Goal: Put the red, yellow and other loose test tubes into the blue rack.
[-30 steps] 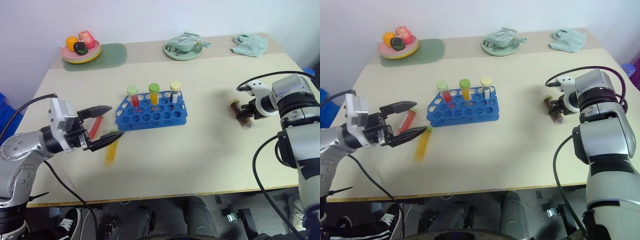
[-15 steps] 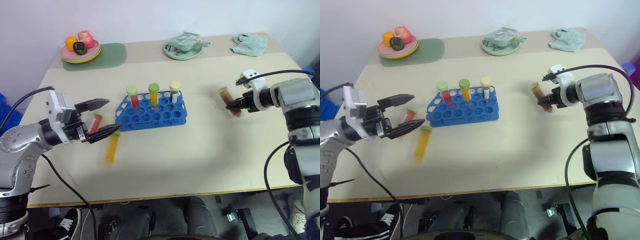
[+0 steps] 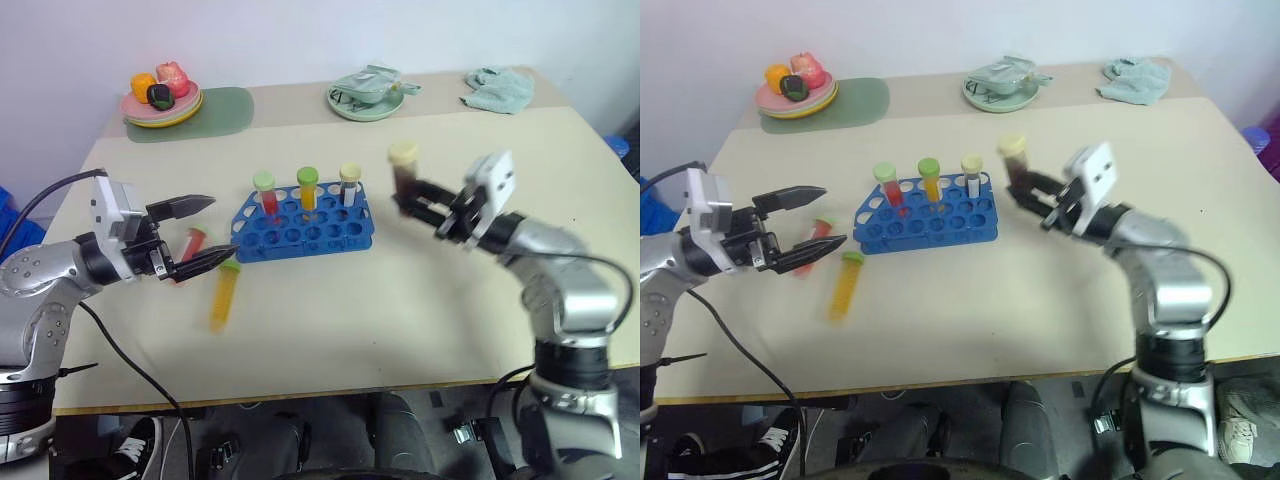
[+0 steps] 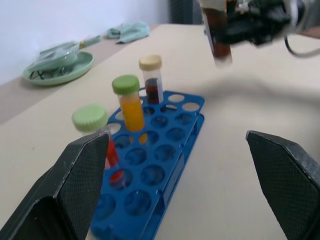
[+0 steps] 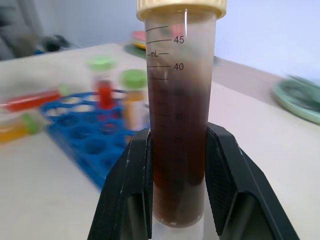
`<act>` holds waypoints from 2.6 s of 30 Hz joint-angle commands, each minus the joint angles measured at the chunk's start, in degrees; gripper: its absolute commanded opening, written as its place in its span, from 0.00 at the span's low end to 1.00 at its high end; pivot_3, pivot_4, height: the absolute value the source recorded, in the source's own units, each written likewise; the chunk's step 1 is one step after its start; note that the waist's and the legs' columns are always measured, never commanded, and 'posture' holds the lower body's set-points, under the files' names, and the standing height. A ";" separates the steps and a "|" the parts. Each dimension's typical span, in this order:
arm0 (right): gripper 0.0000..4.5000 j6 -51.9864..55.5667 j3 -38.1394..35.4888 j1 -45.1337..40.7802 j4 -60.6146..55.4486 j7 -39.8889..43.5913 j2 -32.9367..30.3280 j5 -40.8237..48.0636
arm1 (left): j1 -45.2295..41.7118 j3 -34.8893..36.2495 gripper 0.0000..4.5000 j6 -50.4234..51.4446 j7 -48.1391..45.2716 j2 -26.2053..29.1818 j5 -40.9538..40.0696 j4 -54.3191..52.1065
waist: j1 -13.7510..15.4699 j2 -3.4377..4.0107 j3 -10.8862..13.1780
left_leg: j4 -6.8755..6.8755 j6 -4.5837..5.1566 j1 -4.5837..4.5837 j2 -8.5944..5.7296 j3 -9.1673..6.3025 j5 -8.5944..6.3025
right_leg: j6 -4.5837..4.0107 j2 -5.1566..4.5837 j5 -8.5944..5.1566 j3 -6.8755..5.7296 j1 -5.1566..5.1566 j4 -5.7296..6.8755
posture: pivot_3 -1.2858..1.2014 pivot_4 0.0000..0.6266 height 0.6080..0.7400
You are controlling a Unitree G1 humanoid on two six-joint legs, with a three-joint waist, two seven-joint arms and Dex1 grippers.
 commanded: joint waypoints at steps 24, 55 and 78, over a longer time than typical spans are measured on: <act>0.19 -34.87 9.31 -3.61 25.96 -11.31 12.99 -7.50 | -0.11 2.17 1.00 -0.14 0.04 1.16 0.00 -0.07 | -0.56 0.01 0.00 | -0.03 -0.36 0.08 0.72 0.12 -0.20 | -0.27 0.83 0.14 0.11 -0.06 -0.05 | 0.52 0.24 1.00; 0.19 -31.86 7.24 -2.76 27.57 -13.78 17.41 -1.64 | -3.24 2.13 1.00 4.35 2.57 1.64 -0.82 -2.67 | -0.57 0.01 0.00 | -0.03 -0.38 0.11 0.77 0.13 -0.22 | -0.29 0.89 0.15 0.14 -0.06 -0.05 | 0.52 0.24 1.00; 0.19 -40.53 9.27 0.57 29.48 -14.72 18.29 -4.67 | -3.30 2.46 1.00 2.42 1.50 1.50 0.19 -0.70 | -0.51 0.01 0.00 | -0.03 -0.40 0.11 0.80 0.13 -0.23 | -0.30 0.93 0.15 0.14 -0.06 -0.06 | 0.52 0.24 1.00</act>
